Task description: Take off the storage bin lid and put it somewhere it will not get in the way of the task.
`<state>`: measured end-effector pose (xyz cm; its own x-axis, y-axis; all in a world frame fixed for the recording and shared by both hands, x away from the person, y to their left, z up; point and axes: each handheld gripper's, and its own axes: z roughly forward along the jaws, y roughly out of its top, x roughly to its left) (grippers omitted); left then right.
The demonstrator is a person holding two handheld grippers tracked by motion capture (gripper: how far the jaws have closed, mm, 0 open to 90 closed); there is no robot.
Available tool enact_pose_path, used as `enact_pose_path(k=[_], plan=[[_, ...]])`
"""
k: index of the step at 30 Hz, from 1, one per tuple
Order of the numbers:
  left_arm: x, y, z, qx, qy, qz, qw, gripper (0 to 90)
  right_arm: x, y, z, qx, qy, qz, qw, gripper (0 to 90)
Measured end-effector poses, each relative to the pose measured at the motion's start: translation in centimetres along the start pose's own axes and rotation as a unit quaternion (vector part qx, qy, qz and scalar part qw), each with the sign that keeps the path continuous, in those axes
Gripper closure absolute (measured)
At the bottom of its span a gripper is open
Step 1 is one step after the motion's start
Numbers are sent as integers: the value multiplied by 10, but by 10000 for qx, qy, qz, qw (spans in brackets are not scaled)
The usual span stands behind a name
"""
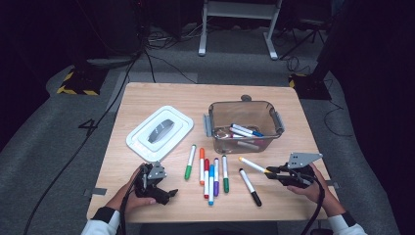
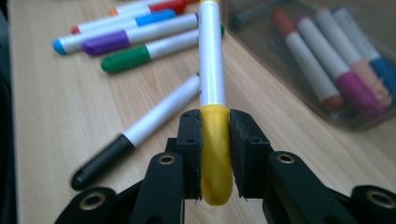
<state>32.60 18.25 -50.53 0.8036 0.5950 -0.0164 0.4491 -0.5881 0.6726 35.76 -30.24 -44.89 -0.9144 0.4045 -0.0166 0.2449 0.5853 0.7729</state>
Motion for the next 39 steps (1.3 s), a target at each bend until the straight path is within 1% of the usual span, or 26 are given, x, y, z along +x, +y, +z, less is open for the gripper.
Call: enact_pose_path(k=[4,6,8,10,12,15,16,17,20,22,23,26,27,28,29,31,34,35,38,39], plan=[[0,0,0,0,0,0,10000,49,1,12,-12,-190,87,-274,9994,755],[0,0,0,4,4,0,10000,49,-2,19,-17,-248,111,-352,9990,755],[0,0,0,6,4,3,10000,48,-6,28,-22,-277,36,-456,9986,755],[0,0,0,10,5,-2,10000,48,-10,38,-27,-390,35,-497,9980,755],[0,0,0,9,5,-2,10000,48,-15,49,-31,-450,-36,-602,9972,755],[0,0,0,6,3,3,10000,48,-24,64,-35,-521,-101,-704,9961,755],[0,0,0,10,3,1,10000,48,-27,69,-35,-540,-87,-749,9957,755],[0,0,0,11,0,5,10000,48,-30,75,-36,-527,-111,-811,9952,755],[0,0,0,2,-1,20,10000,47,-43,92,-33,-399,-248,-984,9940,755],[0,0,0,8,11,8,10000,47,-54,102,-30,-352,-301,-995,9940,755],[0,0,0,7,15,-4,10000,47,-60,106,-28,-291,-367,-1046,9934,755],[0,0,0,6,13,-4,10000,47,-76,119,-20,-162,-430,-1051,9934,755],[0,1,0,6,14,-4,10000,46,-82,122,-17,-148,-444,-1015,9937,755],[0,0,0,1,15,-10,10000,46,-87,126,-14,-122,-426,-979,9942,755],[0,0,0,6,13,-5,10000,47,-92,128,-11,-37,-435,-976,9943,755],[0,0,0,7,13,-3,10000,47,-102,133,-5,69,-351,-875,9955,755],[0,0,0,6,14,-3,10000,47,-111,135,7,301,-318,-852,9954,755],[0,0,0,6,13,-4,10000,47,-114,135,12,365,-269,-819,9956,755],[0,0,0,6,15,-3,10000,47,-120,135,26,669,-195,-837,9941,755],[0,0,0,7,13,-4,10000,47,-121,134,30,771,-153,-878,9930,755]])
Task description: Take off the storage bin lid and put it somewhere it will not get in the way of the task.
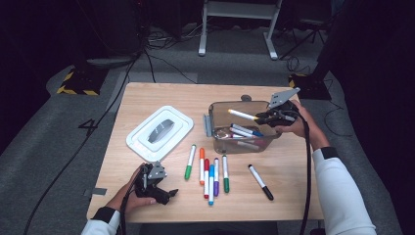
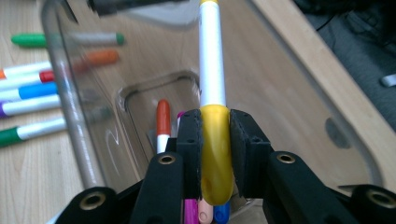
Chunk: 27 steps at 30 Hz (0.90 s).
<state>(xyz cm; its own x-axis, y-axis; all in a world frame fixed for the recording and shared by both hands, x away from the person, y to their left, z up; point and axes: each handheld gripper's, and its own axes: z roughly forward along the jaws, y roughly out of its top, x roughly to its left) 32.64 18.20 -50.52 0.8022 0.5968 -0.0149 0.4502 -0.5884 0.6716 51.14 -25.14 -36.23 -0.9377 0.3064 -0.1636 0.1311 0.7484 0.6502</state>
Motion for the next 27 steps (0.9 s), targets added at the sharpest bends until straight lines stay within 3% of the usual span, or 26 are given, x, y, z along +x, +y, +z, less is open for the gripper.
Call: enact_pose_path(k=[6,10,14,17,22,27], plan=[[0,0,0,0,2,1,10000,47,-5,-2,23,604,303,-33,9977,754],[0,0,0,1,1,3,10000,47,-6,-4,28,734,292,-4,9969,749],[0,0,0,1,2,3,10000,47,-7,-9,22,525,83,160,9985,638],[0,0,0,3,-6,8,10000,47,-6,-15,3,240,-187,365,9989,572],[0,0,0,3,-6,8,10000,47,3,-34,-35,-152,-608,681,9957,501],[0,0,0,3,-5,8,10000,48,22,-59,-63,-367,-834,921,9916,442]])
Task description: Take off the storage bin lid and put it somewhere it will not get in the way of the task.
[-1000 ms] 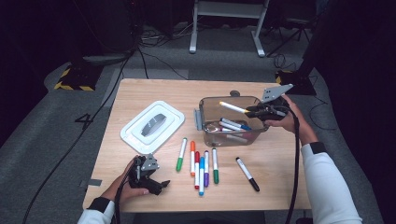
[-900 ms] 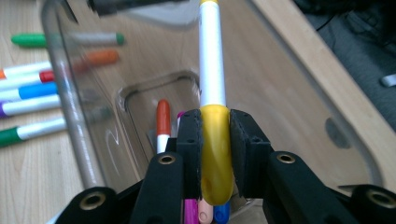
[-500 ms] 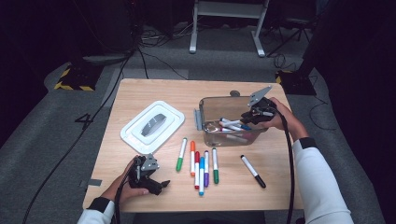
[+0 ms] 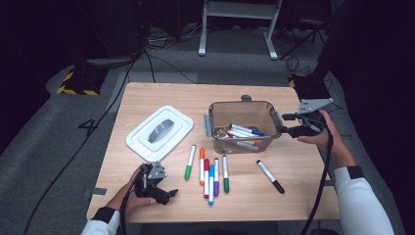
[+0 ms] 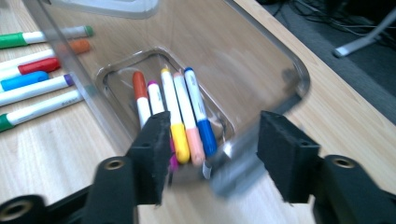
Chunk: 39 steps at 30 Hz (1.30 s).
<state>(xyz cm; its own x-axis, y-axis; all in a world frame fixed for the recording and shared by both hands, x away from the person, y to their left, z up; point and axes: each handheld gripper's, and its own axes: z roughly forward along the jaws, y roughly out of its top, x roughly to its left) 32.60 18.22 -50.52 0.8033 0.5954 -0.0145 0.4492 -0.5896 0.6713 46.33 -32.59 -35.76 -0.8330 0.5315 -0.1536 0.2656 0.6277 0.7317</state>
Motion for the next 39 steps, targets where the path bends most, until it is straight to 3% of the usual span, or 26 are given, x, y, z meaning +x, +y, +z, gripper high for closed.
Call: enact_pose_path(k=[4,7,12,15,24,34,39], plan=[[0,0,0,1,0,-1,10000,47,14,-28,-15,-3,-228,98,9997,409],[0,0,0,0,0,-1,10000,47,25,-54,-19,-37,-162,294,9994,409],[0,0,0,1,-1,0,10000,48,46,-97,-11,219,-16,531,9983,404],[0,0,0,2,-2,0,10000,47,57,-113,-7,424,14,567,9975,393],[0,0,0,0,-1,-2,10000,47,74,-133,12,603,355,834,9941,415],[0,0,0,1,0,0,10000,48,69,-143,20,671,155,1046,9921,638],[0,0,0,1,-2,0,10000,47,72,-144,19,663,185,850,9940,744]])
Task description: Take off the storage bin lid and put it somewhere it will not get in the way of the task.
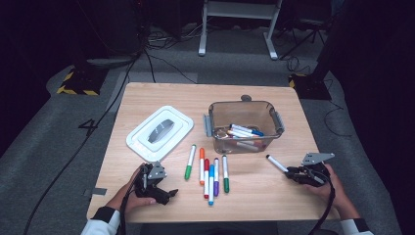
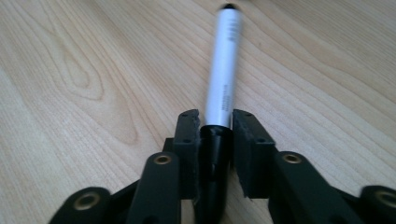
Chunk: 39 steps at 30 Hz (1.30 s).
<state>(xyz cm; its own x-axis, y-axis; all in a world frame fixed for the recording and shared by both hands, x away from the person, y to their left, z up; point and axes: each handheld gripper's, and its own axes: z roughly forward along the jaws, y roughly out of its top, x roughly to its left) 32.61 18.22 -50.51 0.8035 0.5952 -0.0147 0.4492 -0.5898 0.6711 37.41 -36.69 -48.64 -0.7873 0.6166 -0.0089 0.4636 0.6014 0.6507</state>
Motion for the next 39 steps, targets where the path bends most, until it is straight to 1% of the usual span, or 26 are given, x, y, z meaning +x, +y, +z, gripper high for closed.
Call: enact_pose_path(k=[1,6,11,13,17,22,24,29,32,35,37,39], plan=[[0,0,0,-1,0,0,10000,47,1,0,0,-34,-10,-66,10000,745],[0,0,0,-1,1,0,10000,48,4,2,0,-140,86,-153,9997,747],[0,0,0,0,0,1,10000,47,5,6,-8,-362,185,-223,9989,748],[0,0,0,0,-1,-1,10000,47,6,8,-12,-421,253,-277,9984,748],[0,0,0,-1,-10,12,10000,47,10,15,-20,-570,315,-450,9969,748],[0,0,0,-3,-12,9,10000,47,17,26,-32,-713,360,-637,9948,748],[0,0,0,-2,-11,9,10000,47,20,31,-37,-780,394,-676,9939,748],[0,0,0,-2,-11,8,10000,47,27,45,-50,-947,472,-896,9903,748],[0,0,0,-3,-10,9,10000,47,28,53,-58,-1051,490,-1000,9882,748],[0,0,0,-2,-10,8,10000,47,27,64,-65,-1122,458,-1127,9862,747],[0,0,0,-2,-10,9,10000,47,26,72,-69,-1138,408,-1196,9854,748],[0,0,0,-3,-10,8,10000,47,23,80,-72,-1185,367,-1187,9852,748]])
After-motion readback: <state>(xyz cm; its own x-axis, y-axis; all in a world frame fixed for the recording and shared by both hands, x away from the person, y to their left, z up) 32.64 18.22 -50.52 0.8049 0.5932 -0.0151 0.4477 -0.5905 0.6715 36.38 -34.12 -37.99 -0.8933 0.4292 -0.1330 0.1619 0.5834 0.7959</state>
